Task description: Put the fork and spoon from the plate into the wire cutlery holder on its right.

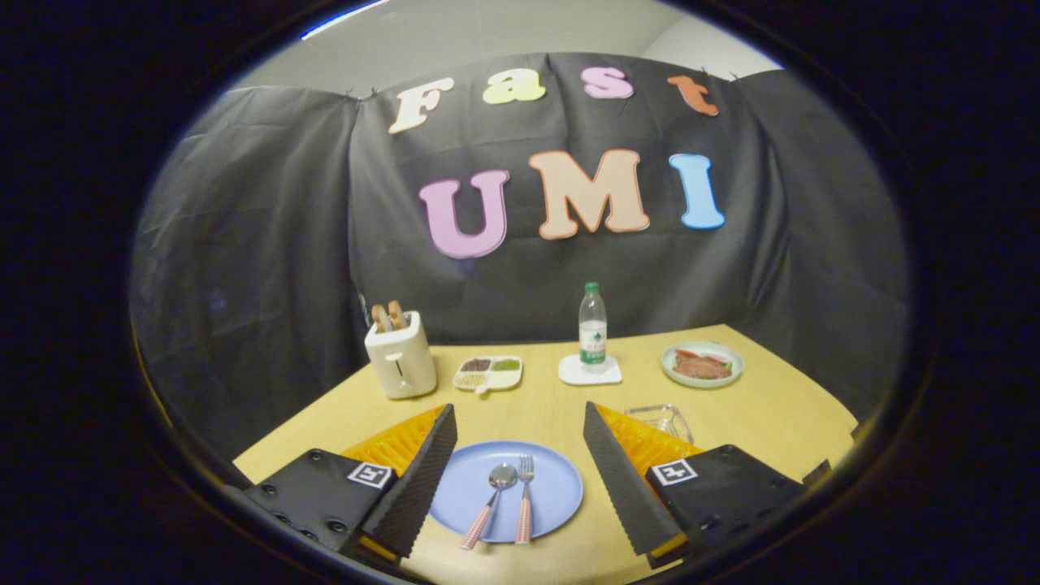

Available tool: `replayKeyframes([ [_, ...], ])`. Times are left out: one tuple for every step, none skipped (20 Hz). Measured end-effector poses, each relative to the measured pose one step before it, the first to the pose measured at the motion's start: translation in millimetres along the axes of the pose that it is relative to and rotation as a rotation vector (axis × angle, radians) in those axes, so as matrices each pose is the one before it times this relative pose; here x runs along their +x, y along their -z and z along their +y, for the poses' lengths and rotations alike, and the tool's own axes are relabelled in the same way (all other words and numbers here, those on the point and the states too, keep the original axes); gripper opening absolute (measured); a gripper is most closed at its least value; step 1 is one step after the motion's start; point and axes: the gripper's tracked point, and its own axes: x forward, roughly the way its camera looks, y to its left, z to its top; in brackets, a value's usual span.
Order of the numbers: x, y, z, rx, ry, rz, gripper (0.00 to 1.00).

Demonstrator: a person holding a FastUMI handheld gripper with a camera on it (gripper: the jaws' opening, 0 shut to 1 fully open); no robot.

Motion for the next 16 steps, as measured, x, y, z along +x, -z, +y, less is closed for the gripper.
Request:
replayKeyframes([
  [3.97, 15.78, -0.97, -0.00794, -0.00195, 0.04362, 0.99],
  [6.00, 15.91, -1.40, -0.00811, -0.00152, 0.04353, 0.99],
  [4.52, 13.94, -3.17, -0.00908, 0.00256, 0.03530, 0.99],
  [5.82, 10.80, -2.13, -0.00701, 0.00002, 0.02096, 0.99],
  [5.22, 9.28, -1.73, -0.00303, 0.00016, 0.01505, 0.99],
  [6.04, 9.81, -1.37, 0.00045, 0.00037, 0.01791, 0.99],
  [5.53, 11.95, -1.23, 0.00013, 0.00094, 0.02012, 0.99],
  [6.04, 10.12, -1.61, -0.00139, 0.00510, 0.01826, 0.99],
  [4.52, 8.60, -1.46, -0.00018, 0.00554, 0.01490, 0.99],
  [4.22, 7.71, -1.66, 0.00069, 0.00985, 0.01286, 0.99],
  [2.55, 8.70, -1.33, 0.00328, 0.00738, 0.01466, 0.99],
  [2.87, 7.22, -0.91, 0.00405, 0.00662, 0.01436, 0.99],
  [2.33, 6.34, 0.96, -0.00075, 0.00479, 0.01154, 0.99],
  [0.01, 3.32, -0.10, -0.00489, 0.00877, 0.00455, 0.99],
  [1.68, 4.82, 1.87, -0.00544, -0.00020, 0.01080, 0.98],
  [1.68, 2.81, 1.75, -0.00854, 0.00313, 0.00567, 0.97],
])
